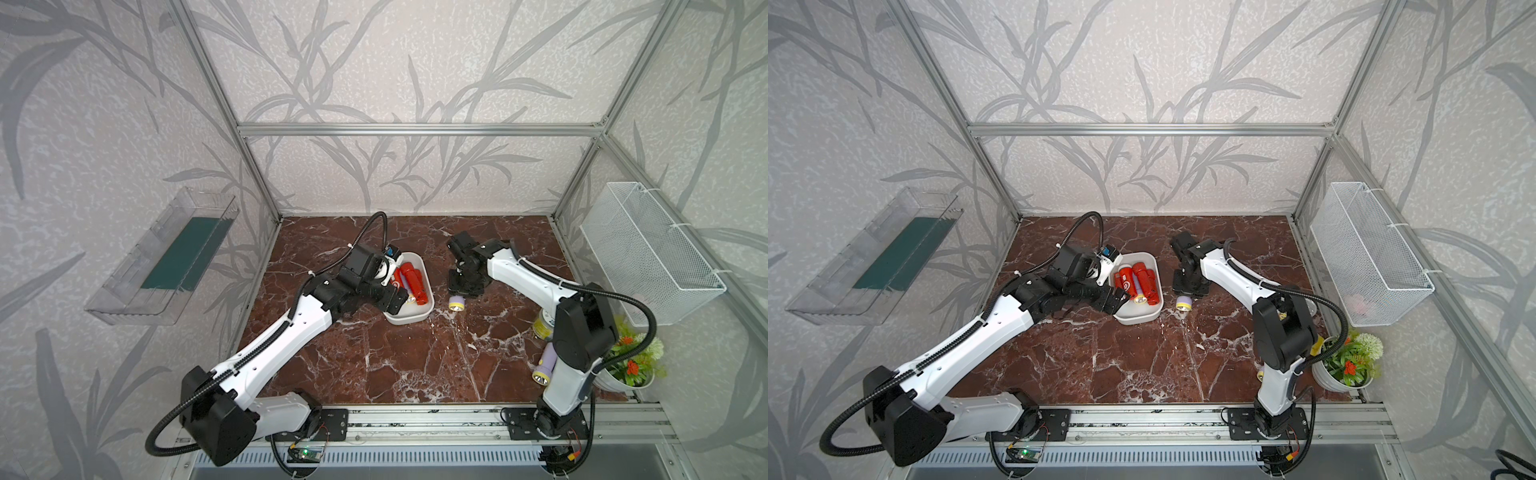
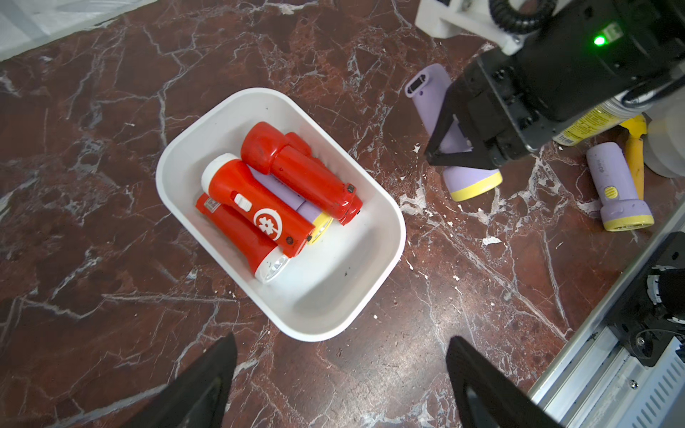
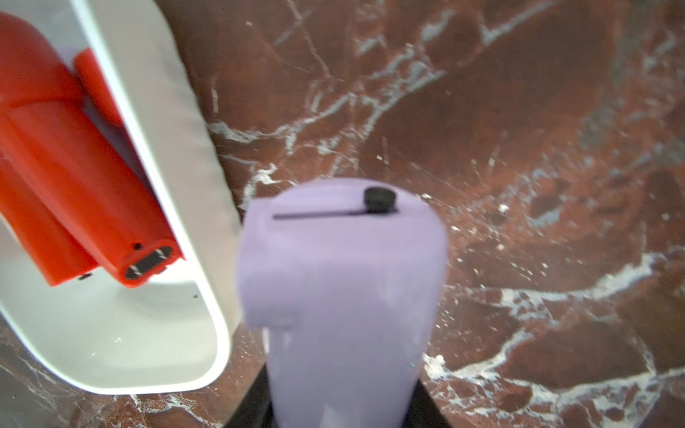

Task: Put the flashlights into the storage boxes
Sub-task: Place the flashlight at the storage box.

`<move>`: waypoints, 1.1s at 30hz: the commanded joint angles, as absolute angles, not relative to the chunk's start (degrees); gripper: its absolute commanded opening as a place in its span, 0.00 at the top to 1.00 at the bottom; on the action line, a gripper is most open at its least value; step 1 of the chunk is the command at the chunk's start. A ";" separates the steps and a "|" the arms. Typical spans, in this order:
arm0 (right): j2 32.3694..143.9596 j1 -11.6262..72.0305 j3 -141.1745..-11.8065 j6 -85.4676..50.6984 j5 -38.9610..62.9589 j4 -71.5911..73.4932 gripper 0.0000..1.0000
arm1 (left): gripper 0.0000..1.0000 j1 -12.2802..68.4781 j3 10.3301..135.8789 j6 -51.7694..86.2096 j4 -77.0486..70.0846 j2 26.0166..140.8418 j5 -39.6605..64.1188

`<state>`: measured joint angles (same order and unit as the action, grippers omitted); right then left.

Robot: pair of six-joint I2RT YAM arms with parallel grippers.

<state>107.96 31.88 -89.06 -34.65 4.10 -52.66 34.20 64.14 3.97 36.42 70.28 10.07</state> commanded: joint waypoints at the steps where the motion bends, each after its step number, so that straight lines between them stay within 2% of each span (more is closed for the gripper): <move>1: 112.83 34.00 -98.07 -28.85 4.41 -57.12 0.61 | 0.09 33.26 62.32 5.93 36.10 67.15 7.20; 13: 133.25 37.89 -131.64 -18.49 5.45 -69.63 0.61 | 0.09 31.22 58.89 8.26 36.84 62.23 3.42; 18: 139.27 39.79 -140.80 -16.10 5.55 -74.42 0.61 | 0.09 30.43 59.15 8.00 37.86 61.49 2.89; 33: 143.51 41.75 -144.30 -17.02 9.23 -75.41 0.61 | 0.08 29.59 57.87 9.23 40.38 57.50 1.89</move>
